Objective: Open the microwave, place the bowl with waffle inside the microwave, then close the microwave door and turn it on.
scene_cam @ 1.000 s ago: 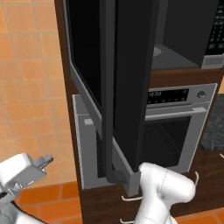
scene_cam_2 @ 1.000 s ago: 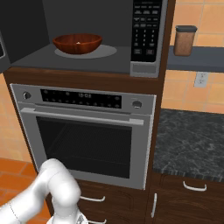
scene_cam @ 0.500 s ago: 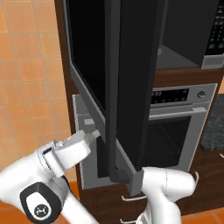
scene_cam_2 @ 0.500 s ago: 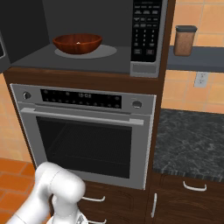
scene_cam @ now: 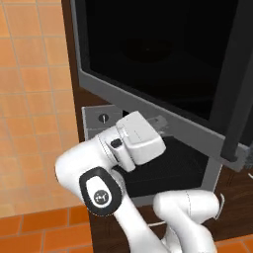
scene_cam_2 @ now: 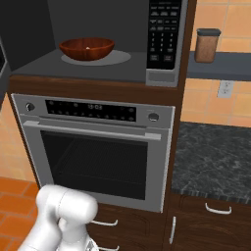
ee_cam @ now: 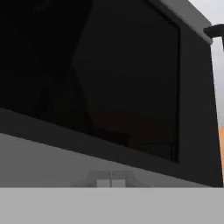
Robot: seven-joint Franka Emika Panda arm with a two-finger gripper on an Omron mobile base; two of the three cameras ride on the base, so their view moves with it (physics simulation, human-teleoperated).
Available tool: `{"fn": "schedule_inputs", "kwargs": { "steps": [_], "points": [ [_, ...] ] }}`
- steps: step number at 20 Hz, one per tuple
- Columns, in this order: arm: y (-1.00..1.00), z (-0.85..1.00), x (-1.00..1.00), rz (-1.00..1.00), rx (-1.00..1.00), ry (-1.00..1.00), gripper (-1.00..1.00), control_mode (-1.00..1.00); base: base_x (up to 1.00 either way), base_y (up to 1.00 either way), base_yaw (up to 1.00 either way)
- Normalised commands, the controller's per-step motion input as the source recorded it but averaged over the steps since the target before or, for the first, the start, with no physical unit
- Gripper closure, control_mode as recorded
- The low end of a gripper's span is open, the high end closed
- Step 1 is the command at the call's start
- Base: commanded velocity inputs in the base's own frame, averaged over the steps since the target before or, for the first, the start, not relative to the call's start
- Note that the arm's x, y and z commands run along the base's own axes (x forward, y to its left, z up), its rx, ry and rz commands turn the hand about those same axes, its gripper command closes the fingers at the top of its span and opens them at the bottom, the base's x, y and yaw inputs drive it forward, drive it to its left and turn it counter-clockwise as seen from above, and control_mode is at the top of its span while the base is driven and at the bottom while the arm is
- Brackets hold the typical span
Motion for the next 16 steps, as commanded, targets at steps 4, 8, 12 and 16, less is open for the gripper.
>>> {"fn": "schedule_inputs", "kwargs": {
  "steps": [4, 8, 12, 16],
  "points": [
    [-0.93, 0.30, 0.37, 0.26, 0.01, 0.49, 1.00, -1.00, 0.00, 0.00, 0.00],
    [-0.71, 0.29, 0.23, 0.35, 0.00, 0.50, 1.00, -1.00, 0.00, 0.00, 0.00],
    [-0.49, 0.31, 0.74, 0.39, 0.07, 0.47, 1.00, -1.00, 0.00, 0.00, 0.00],
    [-0.53, 0.23, 1.00, 0.38, 0.16, 0.34, 1.00, -1.00, 0.00, 0.00, 0.00]
  ]
}}
